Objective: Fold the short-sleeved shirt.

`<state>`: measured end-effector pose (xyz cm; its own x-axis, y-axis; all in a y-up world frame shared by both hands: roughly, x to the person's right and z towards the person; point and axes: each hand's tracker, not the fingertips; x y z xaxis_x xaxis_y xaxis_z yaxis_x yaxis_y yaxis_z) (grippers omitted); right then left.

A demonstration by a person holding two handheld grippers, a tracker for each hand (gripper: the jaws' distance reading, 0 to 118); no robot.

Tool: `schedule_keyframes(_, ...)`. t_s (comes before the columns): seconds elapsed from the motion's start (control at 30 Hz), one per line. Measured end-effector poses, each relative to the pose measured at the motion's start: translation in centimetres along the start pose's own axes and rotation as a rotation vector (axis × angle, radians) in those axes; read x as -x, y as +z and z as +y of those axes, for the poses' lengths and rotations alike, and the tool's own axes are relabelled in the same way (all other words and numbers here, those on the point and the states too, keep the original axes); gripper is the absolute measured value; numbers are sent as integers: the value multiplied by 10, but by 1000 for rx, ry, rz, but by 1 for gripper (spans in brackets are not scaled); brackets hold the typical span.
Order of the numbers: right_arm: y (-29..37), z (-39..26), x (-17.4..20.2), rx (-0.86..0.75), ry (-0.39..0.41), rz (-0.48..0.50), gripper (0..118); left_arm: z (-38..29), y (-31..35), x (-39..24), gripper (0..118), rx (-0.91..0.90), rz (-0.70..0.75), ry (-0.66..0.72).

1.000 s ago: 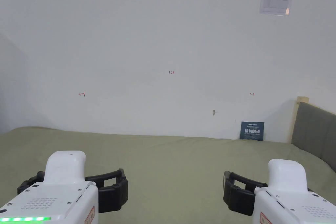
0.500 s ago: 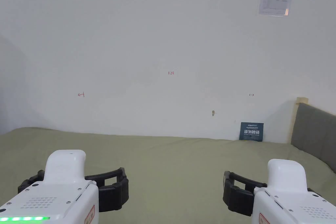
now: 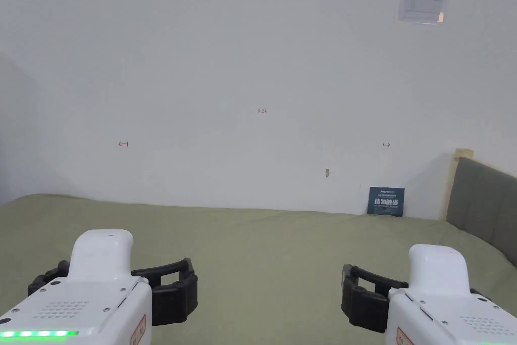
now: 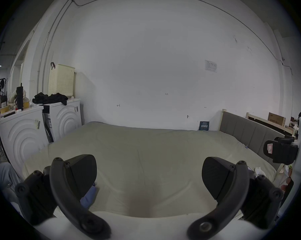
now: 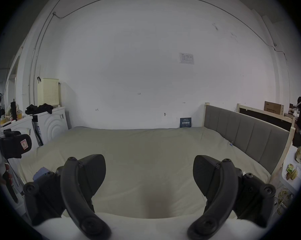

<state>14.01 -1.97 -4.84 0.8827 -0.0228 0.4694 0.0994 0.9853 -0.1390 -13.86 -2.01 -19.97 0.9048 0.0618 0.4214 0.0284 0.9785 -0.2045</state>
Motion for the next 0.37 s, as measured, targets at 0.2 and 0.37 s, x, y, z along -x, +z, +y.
schedule_keyframes(0.2,-5,0,-1,44,3,11,106,0,-2,1,118,2,0,0)
schedule_keyframes(0.37,-10,-4,-7,91,-102,75,106,0,-1,2,118,1,-7,10)
